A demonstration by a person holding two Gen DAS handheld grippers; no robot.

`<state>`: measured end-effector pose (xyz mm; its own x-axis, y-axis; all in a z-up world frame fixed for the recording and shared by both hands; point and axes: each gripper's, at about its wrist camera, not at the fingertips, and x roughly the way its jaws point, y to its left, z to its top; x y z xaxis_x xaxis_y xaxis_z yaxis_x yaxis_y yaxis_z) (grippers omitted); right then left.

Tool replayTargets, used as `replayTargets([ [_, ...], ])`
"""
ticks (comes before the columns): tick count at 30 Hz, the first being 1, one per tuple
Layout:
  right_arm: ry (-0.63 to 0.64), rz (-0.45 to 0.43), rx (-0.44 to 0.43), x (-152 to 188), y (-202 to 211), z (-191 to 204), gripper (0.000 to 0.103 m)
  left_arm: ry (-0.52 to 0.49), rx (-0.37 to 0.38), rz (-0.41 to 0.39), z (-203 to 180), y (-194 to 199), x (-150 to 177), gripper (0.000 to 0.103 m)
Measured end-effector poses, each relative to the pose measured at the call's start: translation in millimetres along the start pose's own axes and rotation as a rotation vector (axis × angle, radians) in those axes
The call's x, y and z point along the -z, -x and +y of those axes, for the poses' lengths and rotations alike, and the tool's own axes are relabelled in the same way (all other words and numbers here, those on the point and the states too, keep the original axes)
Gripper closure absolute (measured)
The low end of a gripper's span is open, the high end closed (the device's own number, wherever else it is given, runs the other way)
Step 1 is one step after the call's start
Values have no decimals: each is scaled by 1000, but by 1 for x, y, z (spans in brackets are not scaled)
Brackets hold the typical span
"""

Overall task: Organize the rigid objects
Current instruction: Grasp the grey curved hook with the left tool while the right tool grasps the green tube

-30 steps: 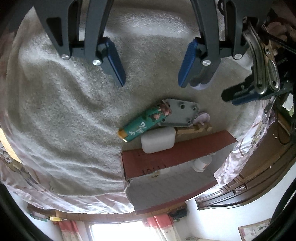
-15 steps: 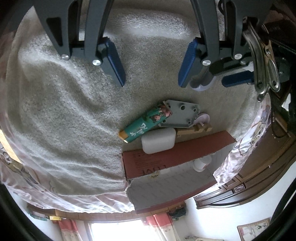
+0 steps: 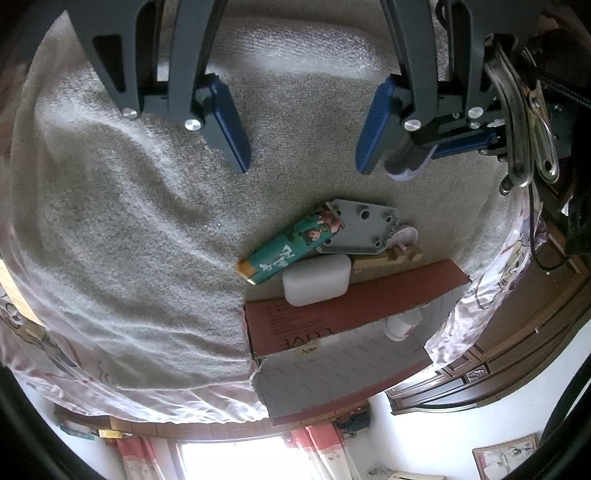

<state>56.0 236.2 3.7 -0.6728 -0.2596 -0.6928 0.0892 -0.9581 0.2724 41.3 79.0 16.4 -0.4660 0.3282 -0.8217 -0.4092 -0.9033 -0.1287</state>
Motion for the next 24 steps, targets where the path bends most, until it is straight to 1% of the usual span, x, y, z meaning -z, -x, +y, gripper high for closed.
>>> replayTargets([
  [3,1,0,0,0,0,0,40,13,-22,-15,4,2,-2,88],
  [7,7,-1,4,0,0,1,40,34,-96,-68,16,10,-6,88],
  [9,12,-2,7,0,0,2,40,49,-127,-82,25,13,-8,88],
  [13,42,2,18,-2,-2,4,40,100,-202,-86,44,9,-9,88],
  [15,67,6,24,-5,-3,5,40,133,-212,-79,52,5,-9,88],
  [18,119,1,28,-15,-5,5,39,166,-199,-89,59,3,-8,88],
  [20,163,6,40,-22,-9,5,32,158,-208,-97,57,1,-8,88],
  [22,202,21,40,-29,-14,3,31,144,-221,-104,55,0,-8,87],
  [24,246,45,34,-37,-20,2,26,138,-226,-110,53,-1,-8,86],
])
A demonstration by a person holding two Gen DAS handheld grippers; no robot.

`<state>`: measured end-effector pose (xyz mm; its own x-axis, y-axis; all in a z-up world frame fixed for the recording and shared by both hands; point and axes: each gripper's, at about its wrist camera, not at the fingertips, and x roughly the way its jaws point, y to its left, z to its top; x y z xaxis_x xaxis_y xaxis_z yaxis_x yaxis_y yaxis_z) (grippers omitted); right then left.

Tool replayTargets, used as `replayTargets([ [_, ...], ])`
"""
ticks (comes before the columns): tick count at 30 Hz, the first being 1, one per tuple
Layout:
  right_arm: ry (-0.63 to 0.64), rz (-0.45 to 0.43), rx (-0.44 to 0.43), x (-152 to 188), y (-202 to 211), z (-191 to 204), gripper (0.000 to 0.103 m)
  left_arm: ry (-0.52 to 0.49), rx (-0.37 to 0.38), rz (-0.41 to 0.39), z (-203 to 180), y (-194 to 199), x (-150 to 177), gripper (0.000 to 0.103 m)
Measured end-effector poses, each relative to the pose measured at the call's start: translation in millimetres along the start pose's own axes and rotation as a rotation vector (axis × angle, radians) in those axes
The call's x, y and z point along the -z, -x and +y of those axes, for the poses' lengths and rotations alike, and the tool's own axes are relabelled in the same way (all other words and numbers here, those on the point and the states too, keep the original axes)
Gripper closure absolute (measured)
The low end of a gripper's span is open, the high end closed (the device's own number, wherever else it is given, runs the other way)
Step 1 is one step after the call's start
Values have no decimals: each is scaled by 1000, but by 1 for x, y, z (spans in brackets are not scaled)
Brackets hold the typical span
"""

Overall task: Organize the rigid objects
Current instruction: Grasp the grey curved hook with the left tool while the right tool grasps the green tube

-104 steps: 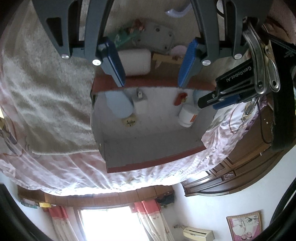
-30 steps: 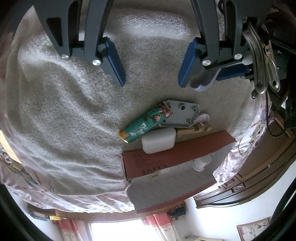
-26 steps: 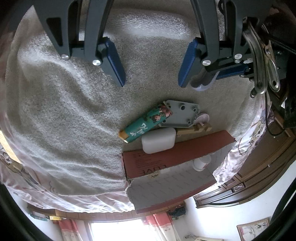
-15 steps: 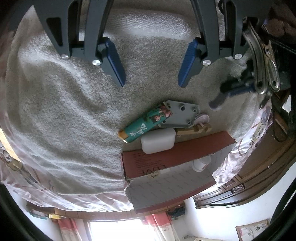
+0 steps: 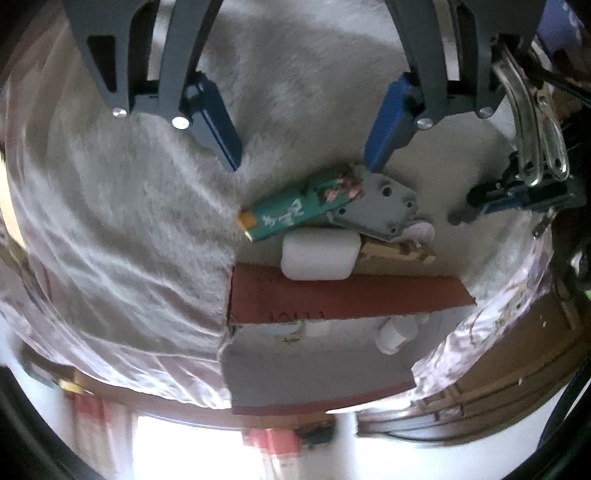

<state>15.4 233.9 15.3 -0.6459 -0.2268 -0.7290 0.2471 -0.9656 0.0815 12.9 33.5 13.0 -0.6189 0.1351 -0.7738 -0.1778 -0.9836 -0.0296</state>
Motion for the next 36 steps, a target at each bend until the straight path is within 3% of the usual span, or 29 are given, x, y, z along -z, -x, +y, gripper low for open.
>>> replayTargets([
  [2,47,8,0,-5,-4,-2,18,8,5,-3,4,2,1,86],
  [9,213,9,-38,-17,-15,6,8,16,8,-9,5,1,1,85],
  [13,313,-6,-14,-19,-19,14,8,16,9,-9,5,1,1,85],
  [25,416,9,-98,-16,-20,5,7,4,-8,-13,2,1,0,85],
  [30,547,84,-177,-13,-22,6,7,5,-10,-17,2,0,1,85],
  [36,602,102,-190,-17,-22,5,7,2,-12,-18,2,0,1,85],
])
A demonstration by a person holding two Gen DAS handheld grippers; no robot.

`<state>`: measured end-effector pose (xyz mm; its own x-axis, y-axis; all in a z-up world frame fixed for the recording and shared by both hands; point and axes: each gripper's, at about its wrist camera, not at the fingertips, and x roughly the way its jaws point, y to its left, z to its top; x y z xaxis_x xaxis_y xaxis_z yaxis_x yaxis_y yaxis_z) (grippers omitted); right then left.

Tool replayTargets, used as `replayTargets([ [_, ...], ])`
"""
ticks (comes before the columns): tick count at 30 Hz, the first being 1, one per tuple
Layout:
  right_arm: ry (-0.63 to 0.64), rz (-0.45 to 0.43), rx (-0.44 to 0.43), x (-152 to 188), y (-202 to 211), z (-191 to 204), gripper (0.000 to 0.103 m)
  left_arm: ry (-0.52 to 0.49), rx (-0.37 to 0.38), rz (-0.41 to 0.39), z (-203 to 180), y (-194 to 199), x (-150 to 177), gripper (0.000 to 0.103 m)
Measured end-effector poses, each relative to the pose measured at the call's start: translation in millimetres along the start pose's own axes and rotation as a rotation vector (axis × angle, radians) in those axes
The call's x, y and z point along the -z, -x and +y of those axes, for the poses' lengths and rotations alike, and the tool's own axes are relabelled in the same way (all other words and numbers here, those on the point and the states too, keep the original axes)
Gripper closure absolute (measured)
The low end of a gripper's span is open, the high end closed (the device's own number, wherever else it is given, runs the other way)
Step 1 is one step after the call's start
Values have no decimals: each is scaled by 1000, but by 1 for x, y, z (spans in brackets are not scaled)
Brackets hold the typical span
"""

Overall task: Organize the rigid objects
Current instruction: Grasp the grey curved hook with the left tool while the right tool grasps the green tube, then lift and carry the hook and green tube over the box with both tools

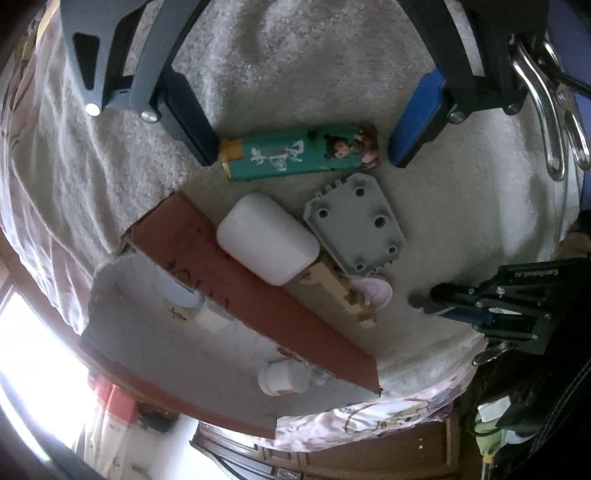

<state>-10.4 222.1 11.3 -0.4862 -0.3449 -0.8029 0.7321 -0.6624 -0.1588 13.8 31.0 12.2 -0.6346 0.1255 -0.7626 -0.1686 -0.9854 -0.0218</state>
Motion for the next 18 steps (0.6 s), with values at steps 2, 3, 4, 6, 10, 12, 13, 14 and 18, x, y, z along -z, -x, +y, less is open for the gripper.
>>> replayTargets([
  [2,3,-3,-3,0,0,1,7,0,0,-1,0,0,0,85],
  [3,-1,-6,-5,1,0,0,7,0,0,-1,0,0,0,85],
  [4,-11,-9,-9,0,-1,-1,7,0,0,0,0,0,0,85],
  [6,-50,-15,-16,2,0,-3,8,1,2,0,0,0,0,85],
  [10,-127,-30,-2,4,4,-1,17,3,3,-1,0,0,0,85],
  [12,-178,-38,-5,6,6,2,17,3,4,-2,0,0,0,85],
  [13,-191,-41,-1,6,6,4,17,3,4,-2,0,0,0,85],
  [14,-206,-45,5,7,7,7,17,4,4,-2,0,0,0,85],
  [18,-279,-68,4,9,10,18,17,7,9,-4,1,1,-1,85],
])
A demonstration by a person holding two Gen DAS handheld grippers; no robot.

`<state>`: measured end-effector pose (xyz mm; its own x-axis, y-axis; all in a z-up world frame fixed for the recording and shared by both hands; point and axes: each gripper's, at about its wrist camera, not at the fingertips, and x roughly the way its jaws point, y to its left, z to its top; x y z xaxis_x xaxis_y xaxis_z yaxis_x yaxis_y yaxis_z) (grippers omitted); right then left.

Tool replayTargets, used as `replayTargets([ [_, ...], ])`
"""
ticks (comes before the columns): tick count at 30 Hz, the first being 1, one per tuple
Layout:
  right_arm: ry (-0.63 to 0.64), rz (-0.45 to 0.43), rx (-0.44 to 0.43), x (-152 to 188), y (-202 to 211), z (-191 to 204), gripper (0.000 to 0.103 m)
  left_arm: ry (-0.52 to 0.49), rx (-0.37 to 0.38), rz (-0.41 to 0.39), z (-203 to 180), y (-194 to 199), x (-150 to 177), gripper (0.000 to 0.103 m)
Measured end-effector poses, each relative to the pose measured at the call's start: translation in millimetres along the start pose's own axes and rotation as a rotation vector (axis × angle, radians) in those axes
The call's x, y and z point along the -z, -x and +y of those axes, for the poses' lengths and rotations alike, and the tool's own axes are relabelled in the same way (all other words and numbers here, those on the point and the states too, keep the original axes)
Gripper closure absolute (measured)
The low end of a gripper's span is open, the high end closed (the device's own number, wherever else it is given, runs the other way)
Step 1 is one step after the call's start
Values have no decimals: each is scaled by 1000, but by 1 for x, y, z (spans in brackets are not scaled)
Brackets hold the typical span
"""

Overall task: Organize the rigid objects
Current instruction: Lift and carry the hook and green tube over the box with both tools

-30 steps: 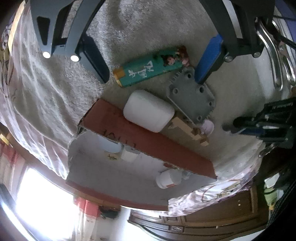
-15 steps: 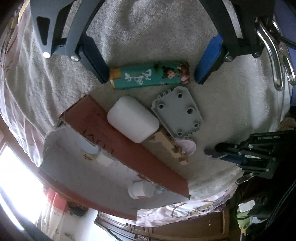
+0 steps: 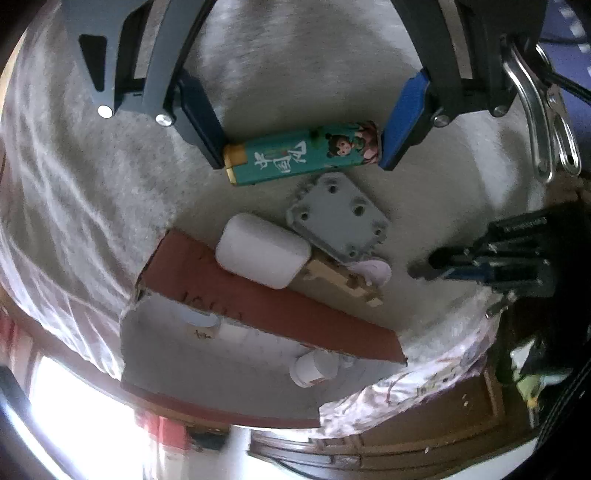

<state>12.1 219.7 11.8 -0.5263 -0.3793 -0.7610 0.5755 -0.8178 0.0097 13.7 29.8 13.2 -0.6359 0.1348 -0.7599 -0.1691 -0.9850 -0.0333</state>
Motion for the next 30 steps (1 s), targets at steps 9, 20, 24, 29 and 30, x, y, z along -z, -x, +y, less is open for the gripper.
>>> replayTargets([
  [9,-179,-58,19,6,6,12,17,20,29,-4,4,2,0,86],
  [20,-296,-115,24,12,19,17,17,33,87,-40,5,20,-5,86],
  [24,-314,-135,40,8,25,17,17,38,92,-66,7,27,-12,86],
  [29,-314,-161,38,-3,34,19,17,38,97,-91,11,32,-27,86],
  [30,-313,-168,39,-7,36,20,17,36,98,-95,11,32,-31,86],
])
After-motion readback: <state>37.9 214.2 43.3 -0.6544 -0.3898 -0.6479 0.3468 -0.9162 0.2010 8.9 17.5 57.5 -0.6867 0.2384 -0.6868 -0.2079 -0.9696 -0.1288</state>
